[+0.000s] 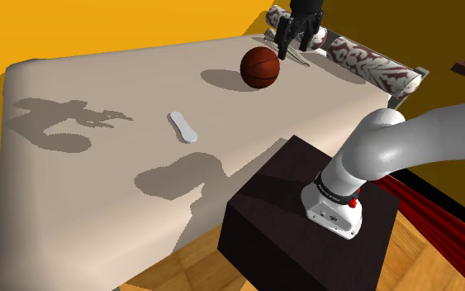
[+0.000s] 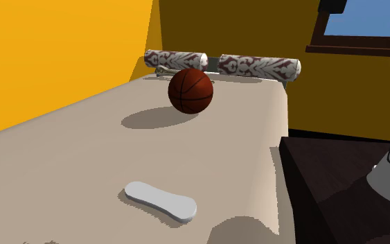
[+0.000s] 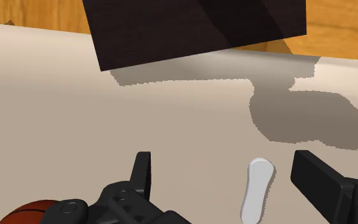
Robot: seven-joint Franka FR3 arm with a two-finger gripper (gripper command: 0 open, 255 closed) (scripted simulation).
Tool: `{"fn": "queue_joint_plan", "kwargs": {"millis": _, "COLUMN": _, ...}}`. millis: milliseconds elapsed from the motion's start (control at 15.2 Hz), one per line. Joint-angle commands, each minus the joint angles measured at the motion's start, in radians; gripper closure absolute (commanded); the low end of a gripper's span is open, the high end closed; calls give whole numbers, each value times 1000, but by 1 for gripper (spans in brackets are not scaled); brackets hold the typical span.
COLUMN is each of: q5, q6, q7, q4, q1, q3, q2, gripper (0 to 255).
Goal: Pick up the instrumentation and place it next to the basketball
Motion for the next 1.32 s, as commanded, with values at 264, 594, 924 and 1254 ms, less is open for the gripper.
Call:
{"fn": "queue_joint_plan", "kwargs": {"millis": 264, "q5": 16, "q6": 134, "q7": 26, "q4": -47, "q1": 9, "q3": 11, "q2": 85, "gripper": 0}}
{"fn": "queue_joint_plan", "kwargs": {"millis": 594, "q5": 33, "q6": 298, "q7": 55, "q4": -75, "q1": 20, "q3": 25, "q2": 220, "gripper": 0}}
{"fn": "queue_joint_plan", "kwargs": {"millis": 924, "q5": 47, "q6": 453, "q7": 81, "q4": -67, "q1": 30, "q3": 39, "q2": 379, "gripper": 0}}
{"fn": "queue_joint_plan", "kwargs": {"millis": 1254, "q5": 55, "q6": 589, "q7": 105, "q4": -23, "q1": 40, "q3": 53, "q2": 556, "gripper": 0}}
